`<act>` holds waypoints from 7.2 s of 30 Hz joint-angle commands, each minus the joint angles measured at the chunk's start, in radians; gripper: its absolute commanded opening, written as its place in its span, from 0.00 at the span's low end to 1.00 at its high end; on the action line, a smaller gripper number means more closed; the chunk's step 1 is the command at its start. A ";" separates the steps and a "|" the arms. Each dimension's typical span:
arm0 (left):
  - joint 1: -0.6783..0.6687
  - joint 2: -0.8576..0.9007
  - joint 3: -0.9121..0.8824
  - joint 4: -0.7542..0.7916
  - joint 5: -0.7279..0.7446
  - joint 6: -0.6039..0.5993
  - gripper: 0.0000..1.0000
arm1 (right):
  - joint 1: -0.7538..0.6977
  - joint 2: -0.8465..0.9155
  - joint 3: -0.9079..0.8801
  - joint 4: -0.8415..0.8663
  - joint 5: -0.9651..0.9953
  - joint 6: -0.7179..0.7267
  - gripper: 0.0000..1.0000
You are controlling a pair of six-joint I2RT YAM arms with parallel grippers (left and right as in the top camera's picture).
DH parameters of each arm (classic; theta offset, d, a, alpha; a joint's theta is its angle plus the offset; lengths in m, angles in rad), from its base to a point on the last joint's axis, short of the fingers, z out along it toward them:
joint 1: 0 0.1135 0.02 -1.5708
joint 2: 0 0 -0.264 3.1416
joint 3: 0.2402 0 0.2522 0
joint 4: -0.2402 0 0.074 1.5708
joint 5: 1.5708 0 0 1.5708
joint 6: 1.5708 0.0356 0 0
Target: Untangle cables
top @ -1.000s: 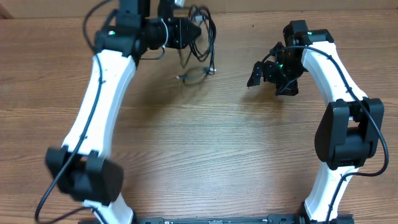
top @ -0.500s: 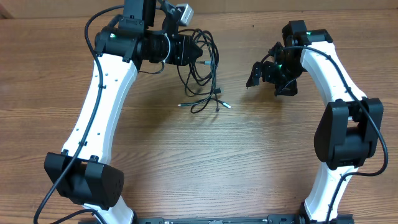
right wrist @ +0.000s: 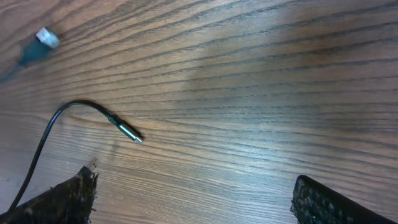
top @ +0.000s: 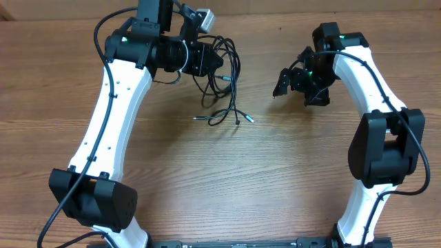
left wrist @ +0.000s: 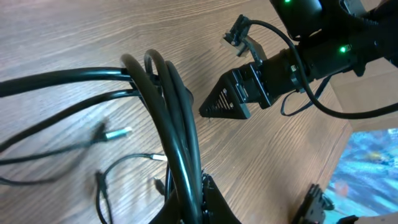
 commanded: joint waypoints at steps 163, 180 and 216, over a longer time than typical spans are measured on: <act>-0.145 0.186 -0.004 -0.082 -0.455 -0.149 0.47 | -0.093 -0.039 0.019 0.196 -0.253 0.068 0.82; -0.177 0.362 -0.004 0.049 -0.457 -0.213 0.61 | -0.087 -0.039 0.018 0.185 -0.195 0.068 0.86; -0.157 0.060 0.718 -0.144 -0.595 -0.121 0.04 | 0.050 -0.039 0.018 0.227 -0.246 0.068 0.94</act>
